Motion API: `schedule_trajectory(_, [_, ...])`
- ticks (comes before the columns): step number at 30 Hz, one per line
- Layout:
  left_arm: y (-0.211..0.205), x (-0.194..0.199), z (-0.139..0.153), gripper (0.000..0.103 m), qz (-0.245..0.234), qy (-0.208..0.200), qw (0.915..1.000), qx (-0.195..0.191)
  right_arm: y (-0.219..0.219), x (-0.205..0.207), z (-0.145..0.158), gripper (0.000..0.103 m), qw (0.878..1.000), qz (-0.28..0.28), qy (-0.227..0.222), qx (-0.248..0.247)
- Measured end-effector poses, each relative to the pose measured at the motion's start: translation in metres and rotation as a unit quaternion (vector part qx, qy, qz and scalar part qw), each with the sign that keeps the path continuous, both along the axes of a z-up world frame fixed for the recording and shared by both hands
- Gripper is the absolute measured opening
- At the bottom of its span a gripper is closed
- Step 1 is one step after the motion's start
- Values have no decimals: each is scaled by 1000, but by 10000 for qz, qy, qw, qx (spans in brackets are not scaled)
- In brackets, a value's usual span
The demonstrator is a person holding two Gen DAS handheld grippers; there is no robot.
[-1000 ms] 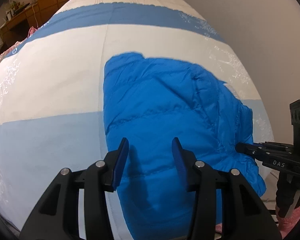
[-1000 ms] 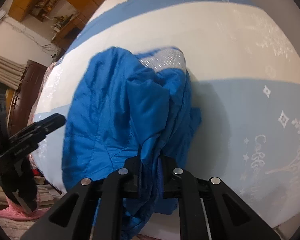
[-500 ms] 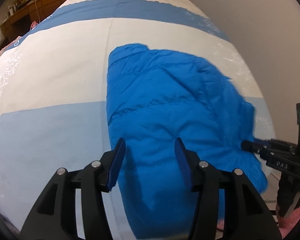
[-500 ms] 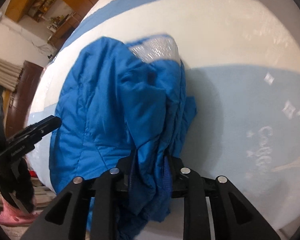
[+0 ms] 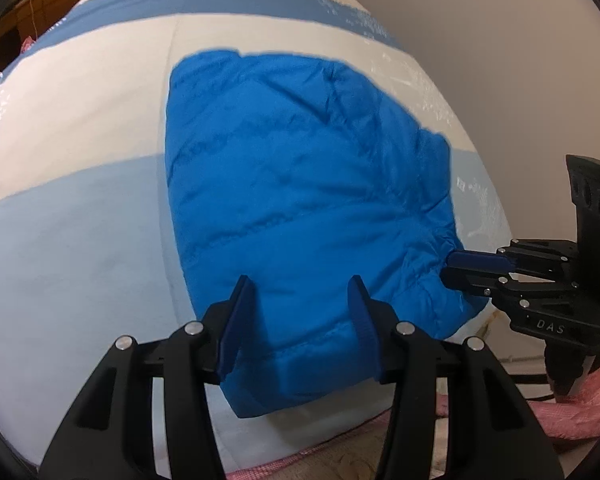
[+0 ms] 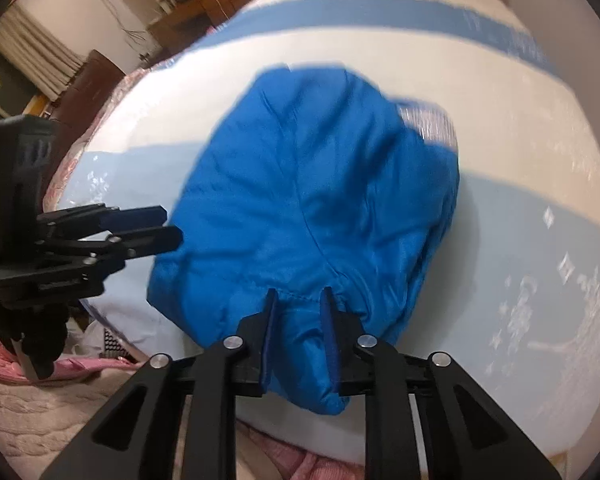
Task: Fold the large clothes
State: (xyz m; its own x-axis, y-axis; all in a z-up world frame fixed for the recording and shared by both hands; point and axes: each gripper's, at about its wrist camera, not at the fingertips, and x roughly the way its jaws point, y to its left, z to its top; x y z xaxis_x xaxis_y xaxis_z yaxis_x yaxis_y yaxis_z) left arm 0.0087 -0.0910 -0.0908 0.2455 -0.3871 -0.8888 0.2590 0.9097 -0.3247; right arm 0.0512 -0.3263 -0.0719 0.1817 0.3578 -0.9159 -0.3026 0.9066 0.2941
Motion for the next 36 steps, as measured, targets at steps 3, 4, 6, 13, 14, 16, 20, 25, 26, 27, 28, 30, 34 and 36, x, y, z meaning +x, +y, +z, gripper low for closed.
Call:
schedule_trajectory(3, [-5, -2, -8, 48, -126, -16, 9999, 34, -2, -4, -18, 11, 9995, -86, 290, -109])
schedule_trajectory(4, [-7, -3, -10, 48, -176, -18, 9998, 35, -2, -6, -28, 9, 9990, -147, 406, -151])
schedule_trajectory(6, [-10, -5, -19, 48, -255, 32, 9997, -14, -1, -9, -43, 7, 9984, -188, 506, -184])
schedule_trajectory(13, [-6, 6, -23, 49, -300, 228, 9990, -234, -9, -17, -56, 4, 9970, -347, 688, -38])
schedule_trajectory(14, [-1, 10, -19, 49, -315, 275, 9986, -315, -7, -16, -49, 4, 9973, -321, 663, -56])
schedule_trajectory(16, [13, 18, -9, 49, -242, 238, 9986, -409, -5, -11, -27, 7, 9985, -235, 485, -50])
schedule_trajectory(20, [30, 52, 10, 49, 26, 14, 9991, -419, -4, 1, 23, 18, 9997, -105, -233, -53])
schedule_trajectory(25, [27, 106, 12, 49, 188, -151, 9993, -301, 11, 53, 47, 20, 9968, -104, -790, -72])
schedule_trajectory(26, [25, 114, 9, 49, 209, -111, 9992, -308, 14, 64, 44, 20, 9969, -107, -772, -81])
schedule_trajectory(27, [22, 120, 3, 49, 205, -62, 9993, -314, 17, 72, 40, 20, 9972, -117, -725, -104])
schedule_trajectory(28, [19, 124, 0, 49, 184, -14, 9993, -325, 18, 81, 32, 20, 9977, -122, -652, -144])
schedule_trajectory(30, [12, 133, -13, 49, 165, 131, 9993, -304, 16, 95, 13, 17, 9980, -228, -449, -381])
schedule_trajectory(34, [-1, 148, -31, 49, 83, 341, 9988, -341, -12, 108, -26, 13, 9971, -684, 58, -334])
schedule_trajectory(36, [-1, 153, -42, 49, 67, 447, 9984, -350, -23, 113, -46, 9, 9958, -872, 253, -102])
